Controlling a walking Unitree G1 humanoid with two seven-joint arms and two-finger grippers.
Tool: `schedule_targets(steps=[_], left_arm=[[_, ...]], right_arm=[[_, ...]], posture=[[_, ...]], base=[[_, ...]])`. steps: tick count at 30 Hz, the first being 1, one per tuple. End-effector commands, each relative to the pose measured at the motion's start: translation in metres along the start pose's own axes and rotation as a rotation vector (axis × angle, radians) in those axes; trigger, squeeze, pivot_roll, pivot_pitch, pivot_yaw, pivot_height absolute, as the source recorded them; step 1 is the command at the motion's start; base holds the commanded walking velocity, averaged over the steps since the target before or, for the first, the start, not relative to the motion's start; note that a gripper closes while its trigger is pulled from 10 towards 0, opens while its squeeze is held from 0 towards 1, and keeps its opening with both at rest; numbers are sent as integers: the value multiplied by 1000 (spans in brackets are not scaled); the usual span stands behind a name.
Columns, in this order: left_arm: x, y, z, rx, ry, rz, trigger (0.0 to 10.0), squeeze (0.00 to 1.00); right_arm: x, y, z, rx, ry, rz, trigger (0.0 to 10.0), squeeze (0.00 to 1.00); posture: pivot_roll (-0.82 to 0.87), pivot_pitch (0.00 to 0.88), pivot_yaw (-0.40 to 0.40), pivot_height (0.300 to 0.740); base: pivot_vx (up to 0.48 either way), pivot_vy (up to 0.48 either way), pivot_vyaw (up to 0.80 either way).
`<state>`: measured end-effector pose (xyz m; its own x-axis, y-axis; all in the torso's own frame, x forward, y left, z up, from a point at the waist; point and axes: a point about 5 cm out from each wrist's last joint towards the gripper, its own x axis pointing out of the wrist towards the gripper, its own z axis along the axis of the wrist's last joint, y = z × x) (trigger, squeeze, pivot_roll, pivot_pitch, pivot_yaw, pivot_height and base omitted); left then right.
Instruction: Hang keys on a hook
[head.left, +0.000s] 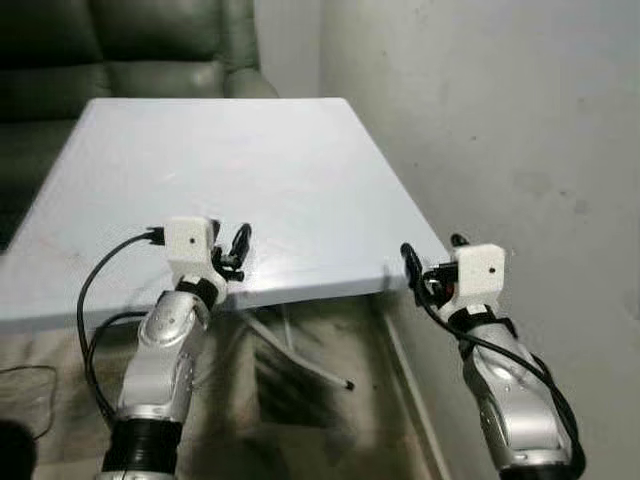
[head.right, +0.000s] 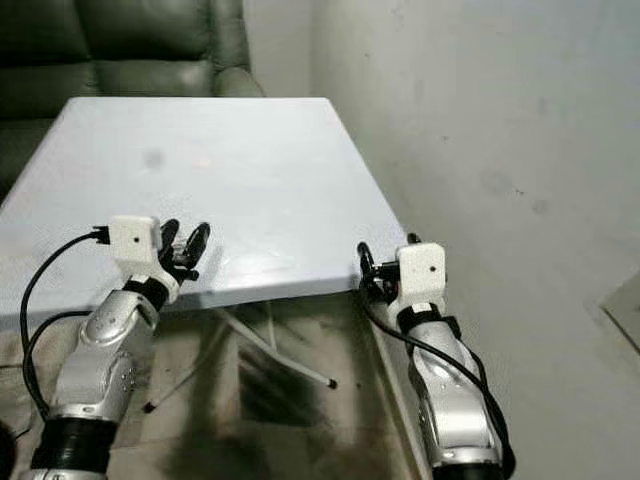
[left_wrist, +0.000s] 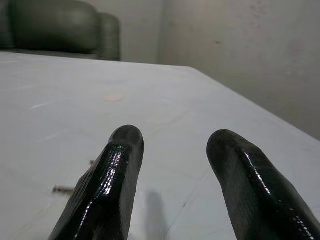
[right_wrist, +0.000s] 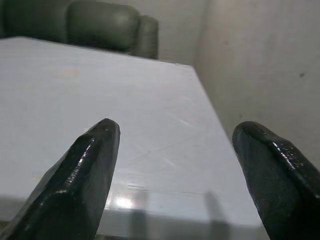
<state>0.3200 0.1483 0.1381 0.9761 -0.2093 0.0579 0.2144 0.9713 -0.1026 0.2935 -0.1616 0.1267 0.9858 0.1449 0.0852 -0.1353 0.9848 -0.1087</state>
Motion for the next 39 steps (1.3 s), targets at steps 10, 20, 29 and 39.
schedule_targets(steps=[10, 20, 29, 39], left_arm=[[5, -5, 4, 4, -4, -23, 10000, 0], [6, -4, 4, 0, 9, -22, 10000, 0], [7, -3, 2, 4, 20, -20, 10000, 0], [8, -2, 3, -4, 23, -6, 10000, 0]], right_arm=[[0, -2, 1, 11, -5, -8, 10000, 0], [-1, 2, 2, 60, -26, 16, 10000, 0], [-1, 6, 0, 67, -23, 34, 10000, 0], [-1, 6, 1, 64, -25, 46, 10000, 0]], posture=[[-109, 0, -45, 740], [-105, 0, -41, 740], [-102, 0, -41, 740], [-98, 0, -48, 740]], base=[[0, 0, 800], [0, 0, 80], [0, 131, 0], [0, 120, 0]])
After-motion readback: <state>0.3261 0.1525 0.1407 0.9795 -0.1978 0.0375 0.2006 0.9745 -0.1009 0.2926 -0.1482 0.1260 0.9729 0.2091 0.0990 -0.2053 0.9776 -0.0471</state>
